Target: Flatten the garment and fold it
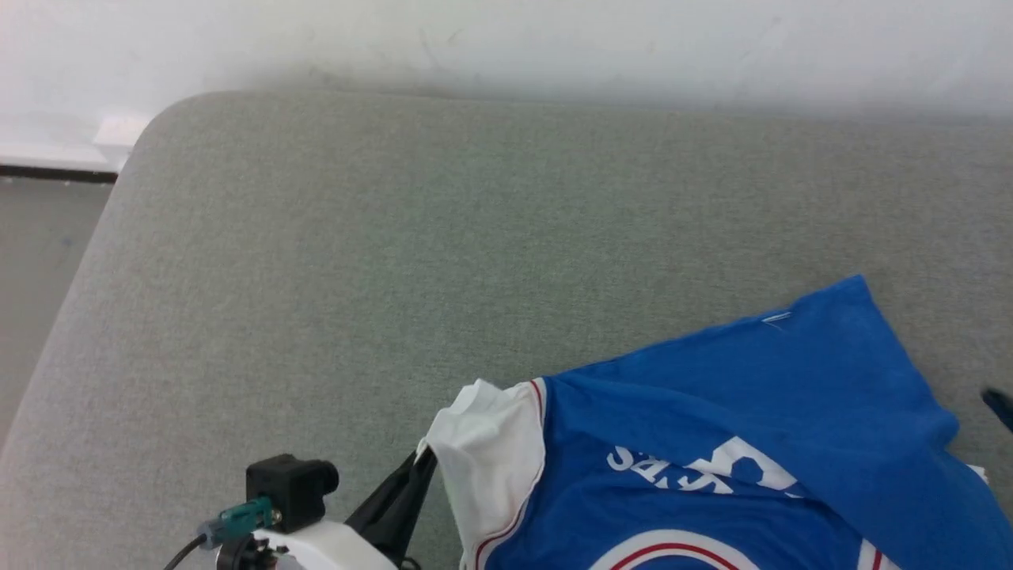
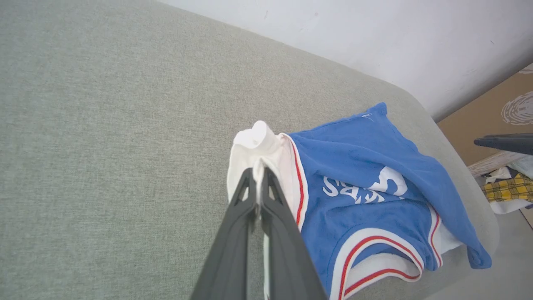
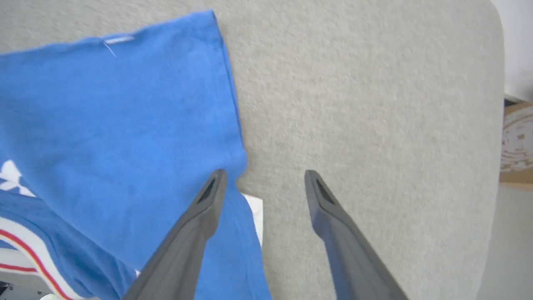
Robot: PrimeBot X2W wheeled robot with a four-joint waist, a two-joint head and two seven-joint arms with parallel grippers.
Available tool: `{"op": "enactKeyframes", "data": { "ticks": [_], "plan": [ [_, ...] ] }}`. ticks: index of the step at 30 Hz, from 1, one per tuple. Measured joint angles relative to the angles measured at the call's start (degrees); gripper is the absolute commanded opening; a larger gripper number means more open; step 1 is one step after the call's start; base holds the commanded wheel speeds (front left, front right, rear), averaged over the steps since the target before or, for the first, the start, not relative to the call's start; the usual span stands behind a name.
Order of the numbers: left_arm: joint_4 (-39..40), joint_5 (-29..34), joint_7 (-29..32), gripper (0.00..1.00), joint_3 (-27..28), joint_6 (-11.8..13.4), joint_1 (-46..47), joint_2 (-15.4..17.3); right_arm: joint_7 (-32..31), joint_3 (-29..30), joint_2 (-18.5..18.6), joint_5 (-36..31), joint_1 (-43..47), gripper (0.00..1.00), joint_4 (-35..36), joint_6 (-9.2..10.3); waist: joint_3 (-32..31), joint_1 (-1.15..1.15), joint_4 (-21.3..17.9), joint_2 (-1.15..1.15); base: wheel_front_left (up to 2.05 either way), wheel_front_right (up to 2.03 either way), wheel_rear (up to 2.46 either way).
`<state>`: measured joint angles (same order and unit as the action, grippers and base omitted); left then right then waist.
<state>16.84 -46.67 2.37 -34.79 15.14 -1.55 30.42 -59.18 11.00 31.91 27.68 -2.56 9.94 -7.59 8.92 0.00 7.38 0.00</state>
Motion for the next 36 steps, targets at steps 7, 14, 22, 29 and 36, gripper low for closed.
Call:
{"op": "enactKeyframes", "data": {
  "ticks": [7, 14, 22, 29, 36],
  "plan": [
    [1.3, 1.5, 0.1, 0.00, -1.4, -0.6, 3.0, -1.6, 2.8, -10.3, 1.0, -3.2, -13.6, 1.00, -9.1, 0.00, 3.2, 0.01, 2.9, 0.00, 0.00, 0.00, 0.00],
    [0.9, 2.2, 0.0, 0.00, -3.2, -1.1, 5.0, -3.9, 5.9, -17.0, 3.9, -6.3, -21.5, 1.00, -20.5, 0.00, 6.3, 0.01, 6.9, 0.00, 0.00, 0.00, 0.00],
    [-0.4, 2.4, -0.6, 0.00, -3.8, -1.6, 5.6, -5.1, 7.1, -23.6, 6.7, -5.5, -24.9, 1.00, -27.6, 0.04, 9.3, -0.01, 10.4, 0.00, 0.00, 0.00, 0.00],
    [-1.5, 2.4, -1.0, 0.00, -4.0, -2.5, 6.5, -5.4, 9.2, -27.7, 8.8, -2.4, -26.3, 0.00, -29.7, 0.03, 10.2, -0.01, 11.3, 0.00, 0.00, 0.00, 0.00],
    [-2.1, 2.4, -1.5, 0.00, -2.3, -2.6, 7.2, -3.8, 18.6, -27.6, 7.1, -0.5, -27.7, 0.00, -32.8, 0.03, 8.0, 0.01, 9.9, 0.00, 0.00, 0.00, 0.00]
  ]
}}
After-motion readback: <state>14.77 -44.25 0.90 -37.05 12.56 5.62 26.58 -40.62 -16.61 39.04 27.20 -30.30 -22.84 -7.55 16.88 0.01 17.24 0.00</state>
